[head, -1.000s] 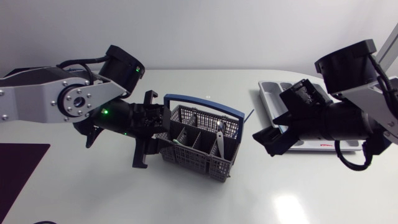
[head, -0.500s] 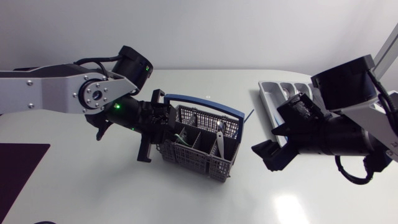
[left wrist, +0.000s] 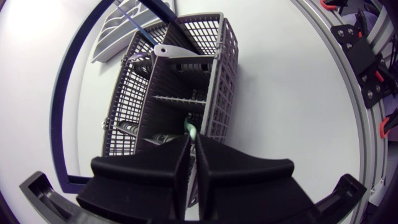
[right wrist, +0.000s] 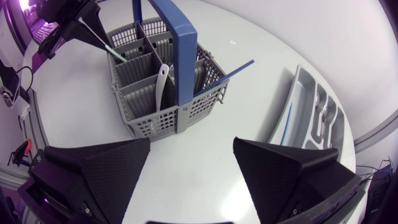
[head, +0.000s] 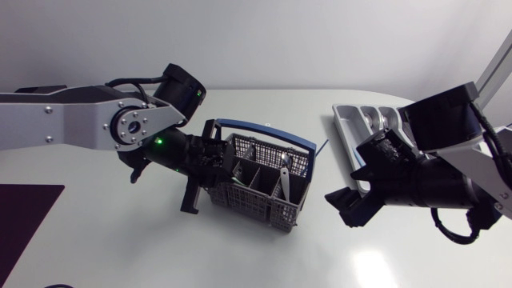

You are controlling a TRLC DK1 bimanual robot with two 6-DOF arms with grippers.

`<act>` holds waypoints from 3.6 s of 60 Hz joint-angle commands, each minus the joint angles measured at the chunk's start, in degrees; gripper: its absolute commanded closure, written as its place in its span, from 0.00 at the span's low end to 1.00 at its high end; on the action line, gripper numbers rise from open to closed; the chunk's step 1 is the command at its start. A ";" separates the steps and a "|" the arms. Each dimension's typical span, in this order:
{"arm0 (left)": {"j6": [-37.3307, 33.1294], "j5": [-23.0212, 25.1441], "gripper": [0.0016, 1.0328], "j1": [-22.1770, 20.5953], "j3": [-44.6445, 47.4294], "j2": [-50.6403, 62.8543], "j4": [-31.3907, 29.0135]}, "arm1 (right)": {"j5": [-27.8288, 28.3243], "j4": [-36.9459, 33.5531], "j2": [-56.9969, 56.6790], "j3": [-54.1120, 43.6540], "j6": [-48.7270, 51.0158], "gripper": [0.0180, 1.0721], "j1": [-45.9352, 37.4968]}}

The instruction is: Unload the cutlery basket into the drawer organizer.

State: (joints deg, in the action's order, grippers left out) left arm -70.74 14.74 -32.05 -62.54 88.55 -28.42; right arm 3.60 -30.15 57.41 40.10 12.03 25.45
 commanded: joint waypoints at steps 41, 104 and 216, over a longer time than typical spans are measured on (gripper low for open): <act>3.06 6.09 0.97 -0.55 -25.87 -9.72 -38.37 | -0.26 -2.10 -5.55 -2.83 -0.34 0.07 1.79; 58.96 0.90 0.97 -13.39 2.34 -21.67 22.54 | 37.71 -4.21 4.12 13.60 -17.31 0.07 -19.65; 56.68 -25.20 0.69 -15.85 4.36 2.59 61.91 | 53.53 18.11 41.03 46.04 -65.29 0.94 -16.14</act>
State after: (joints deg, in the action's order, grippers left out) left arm -12.67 -10.81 -46.72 -59.18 90.13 32.49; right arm 57.28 -13.43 99.88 87.05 -52.51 8.93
